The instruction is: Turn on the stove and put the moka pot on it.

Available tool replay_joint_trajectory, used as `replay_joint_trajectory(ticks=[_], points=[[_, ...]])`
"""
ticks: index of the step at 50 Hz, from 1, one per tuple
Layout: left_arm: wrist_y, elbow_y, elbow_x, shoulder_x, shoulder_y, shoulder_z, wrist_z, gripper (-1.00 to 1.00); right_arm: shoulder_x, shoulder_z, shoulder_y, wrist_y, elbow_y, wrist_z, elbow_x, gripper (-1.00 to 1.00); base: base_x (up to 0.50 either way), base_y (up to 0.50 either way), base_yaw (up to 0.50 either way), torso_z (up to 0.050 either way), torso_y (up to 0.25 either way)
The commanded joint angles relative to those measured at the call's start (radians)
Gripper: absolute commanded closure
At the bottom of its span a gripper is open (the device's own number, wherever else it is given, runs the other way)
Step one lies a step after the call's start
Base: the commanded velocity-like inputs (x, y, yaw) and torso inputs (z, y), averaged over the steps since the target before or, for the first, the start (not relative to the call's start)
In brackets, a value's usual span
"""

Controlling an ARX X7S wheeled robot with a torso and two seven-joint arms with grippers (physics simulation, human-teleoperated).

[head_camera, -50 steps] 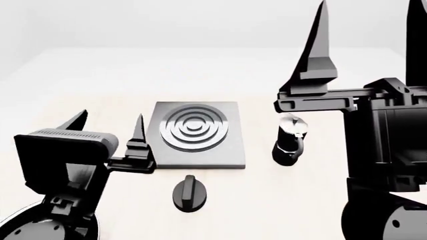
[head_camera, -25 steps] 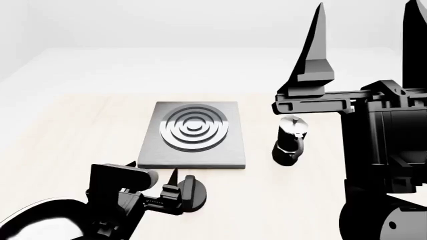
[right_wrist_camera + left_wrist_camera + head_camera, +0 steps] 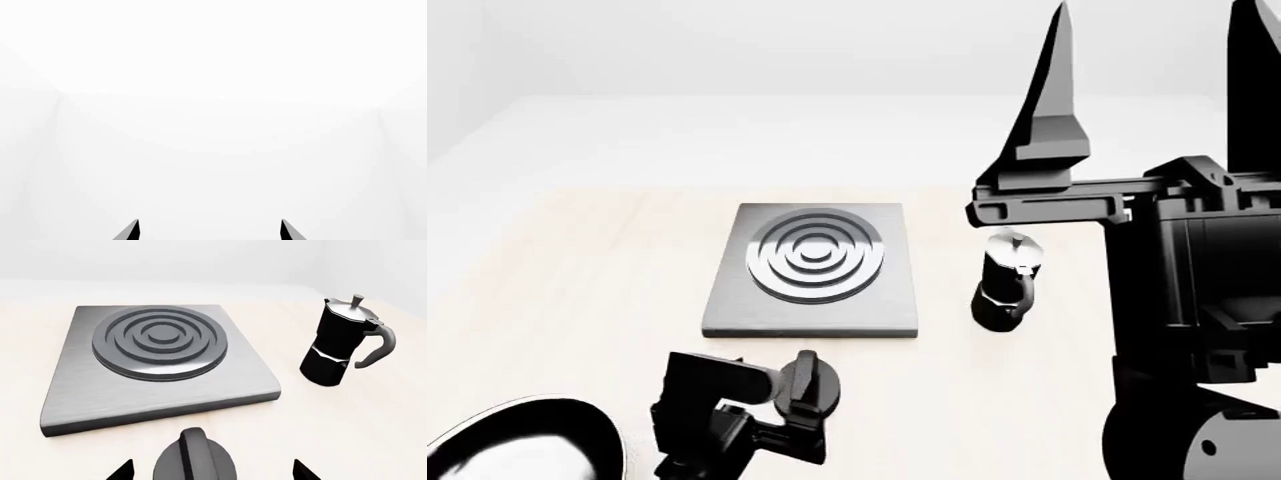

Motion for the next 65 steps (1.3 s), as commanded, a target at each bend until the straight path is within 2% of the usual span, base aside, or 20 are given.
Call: replay_joint_trajectory(ticks=[1,38,65], points=[[0.039,-0.067,-0.021,-0.004,-0.003,0.030,-0.019,-1.00,0.000,0.002,-0.012,-0.009,0.000,0.006,0.010,-1.00,0.00,0.00,0.00,0.000,0.000],[0.200,-0.316,-0.072,-0.013,-0.080,0.091,-0.052,-1.00,0.002,-0.008,-0.055,-0.038,0.000,0.011,0.015,-1.00,0.00,0.00,0.00,0.000,0.000],[0.219,-0.375,-0.120,-0.022,-0.087,0.150,-0.071,-1.00,0.002,-0.007,-0.064,-0.047,0.000,0.010,0.020,-1.00,0.00,0.00,0.00,0.000,0.000]])
